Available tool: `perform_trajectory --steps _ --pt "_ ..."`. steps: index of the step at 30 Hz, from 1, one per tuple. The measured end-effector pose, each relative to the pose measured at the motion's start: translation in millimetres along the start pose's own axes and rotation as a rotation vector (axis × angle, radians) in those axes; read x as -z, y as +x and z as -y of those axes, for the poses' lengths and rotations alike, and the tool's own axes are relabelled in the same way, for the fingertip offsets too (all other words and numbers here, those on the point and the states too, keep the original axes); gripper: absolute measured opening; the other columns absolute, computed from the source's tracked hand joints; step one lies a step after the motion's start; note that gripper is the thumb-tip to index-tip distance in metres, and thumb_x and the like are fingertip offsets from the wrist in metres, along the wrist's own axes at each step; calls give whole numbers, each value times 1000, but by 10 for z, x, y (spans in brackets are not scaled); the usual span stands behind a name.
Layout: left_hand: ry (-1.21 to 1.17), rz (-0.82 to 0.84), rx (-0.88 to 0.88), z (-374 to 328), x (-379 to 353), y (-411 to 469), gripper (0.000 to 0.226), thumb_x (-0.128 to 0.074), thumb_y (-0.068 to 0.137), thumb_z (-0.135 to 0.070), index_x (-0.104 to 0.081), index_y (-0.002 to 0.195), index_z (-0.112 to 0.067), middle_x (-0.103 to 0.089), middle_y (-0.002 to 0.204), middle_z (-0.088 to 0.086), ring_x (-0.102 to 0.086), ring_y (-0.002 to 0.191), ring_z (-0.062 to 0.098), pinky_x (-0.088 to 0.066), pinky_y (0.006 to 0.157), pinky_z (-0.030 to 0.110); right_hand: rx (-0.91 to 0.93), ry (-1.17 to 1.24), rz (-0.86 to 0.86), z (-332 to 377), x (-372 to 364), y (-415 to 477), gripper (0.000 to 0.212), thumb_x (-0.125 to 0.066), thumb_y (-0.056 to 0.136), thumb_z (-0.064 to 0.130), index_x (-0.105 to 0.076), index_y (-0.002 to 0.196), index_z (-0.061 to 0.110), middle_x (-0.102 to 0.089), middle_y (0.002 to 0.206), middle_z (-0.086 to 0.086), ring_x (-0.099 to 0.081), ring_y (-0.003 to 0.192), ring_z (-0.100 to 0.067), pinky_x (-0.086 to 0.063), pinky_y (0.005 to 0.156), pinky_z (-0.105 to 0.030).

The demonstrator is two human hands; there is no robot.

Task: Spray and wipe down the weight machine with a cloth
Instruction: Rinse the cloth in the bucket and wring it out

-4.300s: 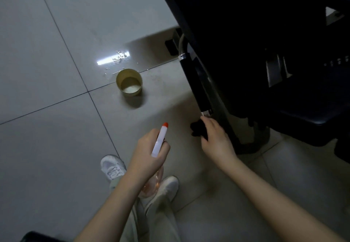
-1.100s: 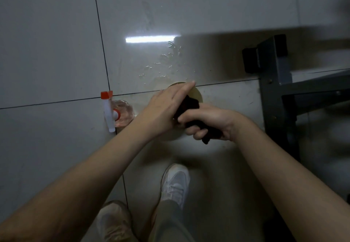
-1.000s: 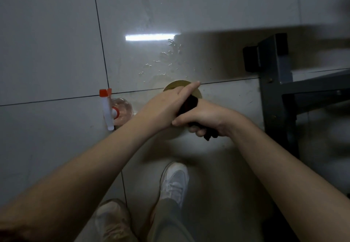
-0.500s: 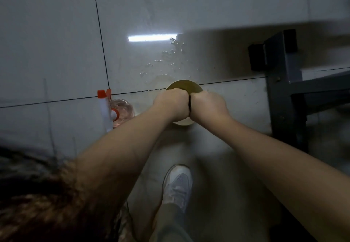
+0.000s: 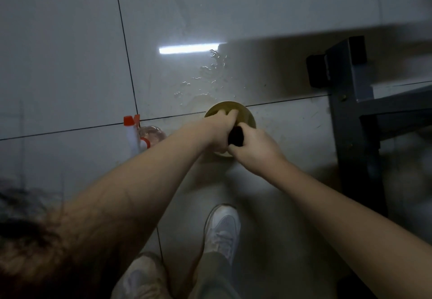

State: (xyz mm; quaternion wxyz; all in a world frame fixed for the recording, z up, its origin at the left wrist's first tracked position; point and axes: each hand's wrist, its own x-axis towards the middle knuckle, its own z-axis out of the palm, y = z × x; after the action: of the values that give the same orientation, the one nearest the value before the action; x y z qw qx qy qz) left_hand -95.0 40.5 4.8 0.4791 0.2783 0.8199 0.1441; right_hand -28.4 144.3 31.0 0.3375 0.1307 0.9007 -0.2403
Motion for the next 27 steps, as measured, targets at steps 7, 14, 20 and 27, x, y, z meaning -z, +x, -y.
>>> perform_trajectory --steps 7,14,20,27 --pt "148 -863 -413 140 -381 -173 46 -43 80 -6 -38 126 -1 -60 108 25 -50 99 35 -55 74 46 -426 944 197 -13 165 -16 16 -51 84 14 -46 69 13 -38 48 1 -29 37 -12 -24 36 -19" --pt "265 -719 -669 148 -175 -252 51 -42 78 -14 -37 127 -1 -62 79 22 -62 69 37 -54 53 42 -302 1086 797 37 272 -117 24 -41 90 3 -42 67 9 -42 51 1 -29 35 -2 -19 32 -12" --pt "599 -404 -336 38 186 -276 23 -64 78 -12 -55 99 -7 -59 70 9 -52 58 29 -31 48 30 -149 263 195 276 266 -24 32 -67 79 15 -44 56 17 -44 44 4 -42 40 -11 -28 34 -18" --pt "16 -51 33 -103 43 16 19 -48 88 -6 -63 99 -9 -63 98 11 -56 87 29 -39 68 30 97 -490 -98 88 188 193 15 -52 86 15 -64 96 17 -63 90 -5 -61 86 -28 -35 63 -28"
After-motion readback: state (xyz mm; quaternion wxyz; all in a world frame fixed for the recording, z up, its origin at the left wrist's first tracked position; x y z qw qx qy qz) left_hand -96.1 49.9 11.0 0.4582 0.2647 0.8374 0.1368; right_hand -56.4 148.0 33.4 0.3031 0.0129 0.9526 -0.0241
